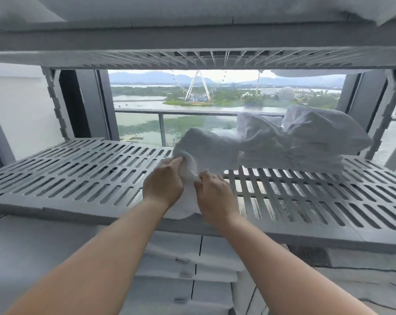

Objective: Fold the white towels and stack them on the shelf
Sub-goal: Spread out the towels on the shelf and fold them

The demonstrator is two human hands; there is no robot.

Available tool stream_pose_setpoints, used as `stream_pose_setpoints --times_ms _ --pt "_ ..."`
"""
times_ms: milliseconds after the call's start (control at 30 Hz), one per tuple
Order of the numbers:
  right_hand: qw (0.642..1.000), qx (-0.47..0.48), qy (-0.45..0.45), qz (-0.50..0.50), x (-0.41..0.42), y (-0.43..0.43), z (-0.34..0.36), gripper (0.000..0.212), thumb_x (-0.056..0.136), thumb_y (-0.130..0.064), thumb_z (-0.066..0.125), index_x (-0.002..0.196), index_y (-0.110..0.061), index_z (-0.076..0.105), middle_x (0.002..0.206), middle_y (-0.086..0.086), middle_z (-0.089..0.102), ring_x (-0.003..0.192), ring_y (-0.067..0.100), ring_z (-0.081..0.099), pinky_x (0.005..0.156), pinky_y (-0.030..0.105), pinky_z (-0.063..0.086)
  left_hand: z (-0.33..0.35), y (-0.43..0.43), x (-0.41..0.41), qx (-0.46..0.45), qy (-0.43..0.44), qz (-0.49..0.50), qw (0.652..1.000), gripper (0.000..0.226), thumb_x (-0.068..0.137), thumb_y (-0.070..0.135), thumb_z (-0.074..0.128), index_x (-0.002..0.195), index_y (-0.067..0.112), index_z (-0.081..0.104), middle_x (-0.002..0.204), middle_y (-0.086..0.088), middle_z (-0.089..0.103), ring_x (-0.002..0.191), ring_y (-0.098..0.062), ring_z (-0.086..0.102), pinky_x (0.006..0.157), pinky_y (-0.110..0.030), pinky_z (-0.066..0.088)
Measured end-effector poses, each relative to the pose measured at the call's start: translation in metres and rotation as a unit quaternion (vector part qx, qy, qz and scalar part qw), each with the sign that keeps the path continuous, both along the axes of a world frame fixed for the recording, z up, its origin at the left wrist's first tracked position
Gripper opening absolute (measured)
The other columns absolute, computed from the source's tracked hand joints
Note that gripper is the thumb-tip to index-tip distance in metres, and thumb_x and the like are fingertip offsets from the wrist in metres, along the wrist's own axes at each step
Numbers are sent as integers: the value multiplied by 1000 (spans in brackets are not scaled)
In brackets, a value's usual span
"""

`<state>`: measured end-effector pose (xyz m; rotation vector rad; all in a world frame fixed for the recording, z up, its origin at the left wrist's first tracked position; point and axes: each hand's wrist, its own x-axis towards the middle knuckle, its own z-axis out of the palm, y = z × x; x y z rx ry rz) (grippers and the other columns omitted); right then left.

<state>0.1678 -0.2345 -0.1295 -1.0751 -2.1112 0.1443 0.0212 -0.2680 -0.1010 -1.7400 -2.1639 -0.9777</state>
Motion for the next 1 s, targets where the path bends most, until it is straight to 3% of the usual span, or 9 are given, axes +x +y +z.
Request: stream_pose_setpoints --times_ms 133,200,267,467,600,667,767,900,1000 --pt "1000 26 -10 7 0 -8 0 22 98 -33 49 98 -15 64 105 2 67 113 23 53 94 34 41 -6 -12 -16 -19 -9 99 995 46 93 13 40 132 22 61 134 -7 55 107 -35 62 83 -41 47" --pt "999 43 23 -20 -1 -3 3 19 95 -25 53 107 -15 64 115 4 64 119 24 50 100 34 40 -3 -12 -29 -23 -37 138 989 44 93 11 39 128 21 64 132 -10 52 104 -35 62 79 -40 45" --pt "998 27 11 -56 -4 7 6 30 93 -21 55 123 -16 58 133 8 56 130 26 44 108 36 36 0 -12 -46 -7 -64 159 985 41 95 12 41 126 22 65 131 -11 50 104 -34 60 82 -42 48" --pt "988 -31 -44 -146 -31 33 1 58 91 -21 52 145 -25 32 153 19 33 145 37 24 118 45 25 7 -5 -95 71 -151 141 976 39 89 4 45 117 20 67 126 -8 48 107 -29 56 85 -38 44" --pt "973 -151 20 -174 -46 55 1 68 91 -28 51 152 -24 22 154 16 35 142 37 29 115 48 29 17 9 -109 70 -152 58 984 47 83 1 44 119 22 65 126 -9 51 106 -24 54 89 -33 41" --pt "963 -188 11 -193 -48 68 1 59 90 -33 51 145 -17 36 144 16 46 135 36 37 109 45 36 19 19 -114 30 -142 22 989 47 87 8 41 126 26 60 129 -10 53 113 -26 54 97 -39 44" --pt "962 -169 -29 -213 -49 79 -5 34 92 -33 52 121 -14 56 126 17 57 124 34 45 100 41 42 20 34 -116 -33 -118 0 992 46 91 23 36 133 26 53 135 -12 53 123 -28 50 104 -47 39" --pt "968 -109 -48 -221 -53 78 -10 23 95 -29 51 107 -16 65 115 13 63 117 33 49 95 38 42 20 51 -108 -73 -64 -30 995 50 95 43 43 141 23 47 141 -6 54 125 -26 52 102 -44 42" --pt "981 -39 -50 -186 -60 70 -7 15 88 -21 54 95 -15 66 105 10 65 108 30 53 96 38 41 18 61 -97 -52 -31 -72 996 49 96 46 47 140 25 48 140 -4 55 124 -26 54 100 -43 44"
